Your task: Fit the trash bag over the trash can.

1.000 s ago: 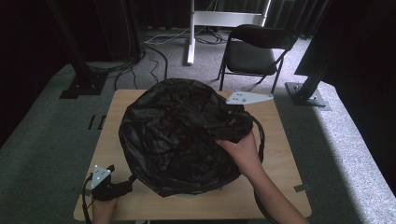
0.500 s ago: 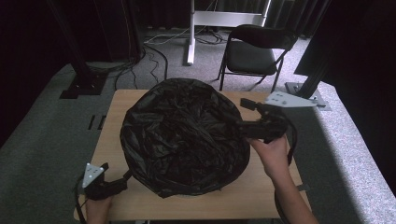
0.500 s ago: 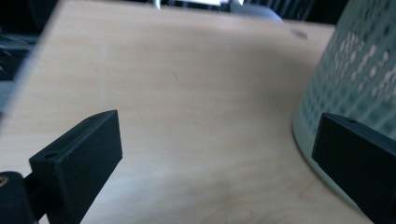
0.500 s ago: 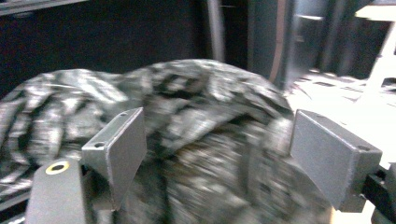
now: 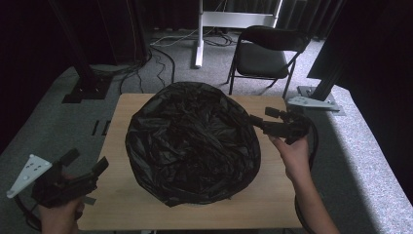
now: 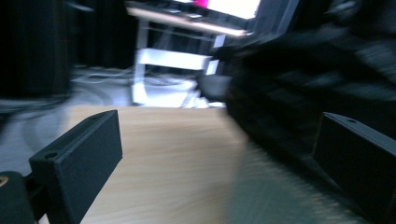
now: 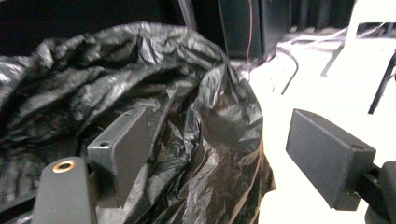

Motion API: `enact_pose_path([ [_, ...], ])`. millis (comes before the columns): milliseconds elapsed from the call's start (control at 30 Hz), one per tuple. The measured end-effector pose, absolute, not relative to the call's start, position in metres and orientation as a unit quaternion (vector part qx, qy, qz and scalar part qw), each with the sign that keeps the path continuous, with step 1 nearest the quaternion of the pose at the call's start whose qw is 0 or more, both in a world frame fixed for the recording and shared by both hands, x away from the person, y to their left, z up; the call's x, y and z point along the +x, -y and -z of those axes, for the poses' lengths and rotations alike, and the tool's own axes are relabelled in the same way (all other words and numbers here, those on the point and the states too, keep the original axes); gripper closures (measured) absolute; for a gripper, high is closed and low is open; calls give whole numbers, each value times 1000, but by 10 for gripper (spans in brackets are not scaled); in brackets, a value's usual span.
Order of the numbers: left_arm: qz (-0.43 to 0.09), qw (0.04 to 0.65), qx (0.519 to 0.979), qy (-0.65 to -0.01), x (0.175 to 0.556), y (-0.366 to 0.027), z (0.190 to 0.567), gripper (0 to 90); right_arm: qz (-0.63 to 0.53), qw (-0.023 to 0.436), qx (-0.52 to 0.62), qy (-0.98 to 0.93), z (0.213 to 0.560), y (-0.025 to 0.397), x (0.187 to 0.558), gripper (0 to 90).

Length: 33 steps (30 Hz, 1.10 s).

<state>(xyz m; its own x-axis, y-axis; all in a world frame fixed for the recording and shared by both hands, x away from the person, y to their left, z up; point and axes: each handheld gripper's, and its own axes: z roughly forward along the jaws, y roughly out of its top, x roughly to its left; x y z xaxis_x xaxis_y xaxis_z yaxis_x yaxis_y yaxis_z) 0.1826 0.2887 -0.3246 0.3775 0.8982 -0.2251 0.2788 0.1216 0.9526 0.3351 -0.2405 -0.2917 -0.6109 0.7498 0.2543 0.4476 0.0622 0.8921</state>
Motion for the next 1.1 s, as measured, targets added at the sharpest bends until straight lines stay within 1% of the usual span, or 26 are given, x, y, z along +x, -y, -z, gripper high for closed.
enact_pose_path([
  [33,-263,575,606,-482,184,-285,323,17,-537,131,420,-720,295,238,340,207],
  [100,-223,596,614,-467,188,-274,320,17,-530,120,419,-728,300,232,346,220],
  [133,-216,598,618,-462,191,-268,320,17,-527,115,419,-731,303,229,348,220],
  [167,-213,595,630,-452,196,-260,321,16,-522,112,419,-734,305,227,351,226],
  [300,-185,582,649,-454,211,-246,329,17,-506,105,421,-746,314,219,359,261],
  [333,-176,583,651,-454,214,-245,332,17,-504,105,422,-746,316,219,360,304],
  [367,-165,583,654,-452,216,-244,335,17,-506,101,419,-747,317,219,360,322],
  [400,-165,583,654,-452,216,-244,335,17,-507,97,417,-748,319,218,360,367],
  [433,-155,581,660,-450,219,-244,338,17,-507,97,417,-748,319,218,360,367],
  [467,-146,581,664,-447,220,-243,342,17,-507,93,411,-752,320,218,360,428],
  [500,-140,577,669,-447,221,-242,345,18,-506,90,408,-754,321,218,360,441],
  [567,-131,573,673,-449,222,-242,351,37,-514,71,399,-756,324,218,361,540],
  [633,-118,575,680,-439,223,-241,354,51,-516,72,395,-757,323,218,359,592],
  [700,-105,579,688,-425,223,-240,358,152,-518,74,390,-758,322,217,356,667],
  [733,-105,579,688,-425,223,-240,358,154,-518,74,390,-758,322,217,356,667],
  [767,-87,586,689,-418,224,-240,360,154,-516,78,388,-760,321,217,355,682],
  [800,-78,591,689,-412,225,-241,361,232,-516,80,384,-761,320,216,353,738],
  [900,-60,604,691,-392,224,-242,364,389,-514,86,382,-763,320,215,350,775],
  [933,-55,609,691,-386,223,-243,364,491,-517,92,383,-760,319,215,349,830],
  [967,-55,609,691,-386,223,-243,364,560,-517,92,383,-760,319,215,349,830],
  [1000,-52,610,692,-383,223,-243,365,560,-517,92,383,-760,319,217,349,855],
  [1033,-48,614,691,-378,223,-243,366,614,-521,84,382,-758,319,218,350,869],
  [1067,-45,615,692,-376,223,-243,368,693,-520,86,382,-759,319,219,350,890],
  [1100,-42,616,691,-375,224,-244,369,733,-518,89,383,-760,319,219,349,891],
])
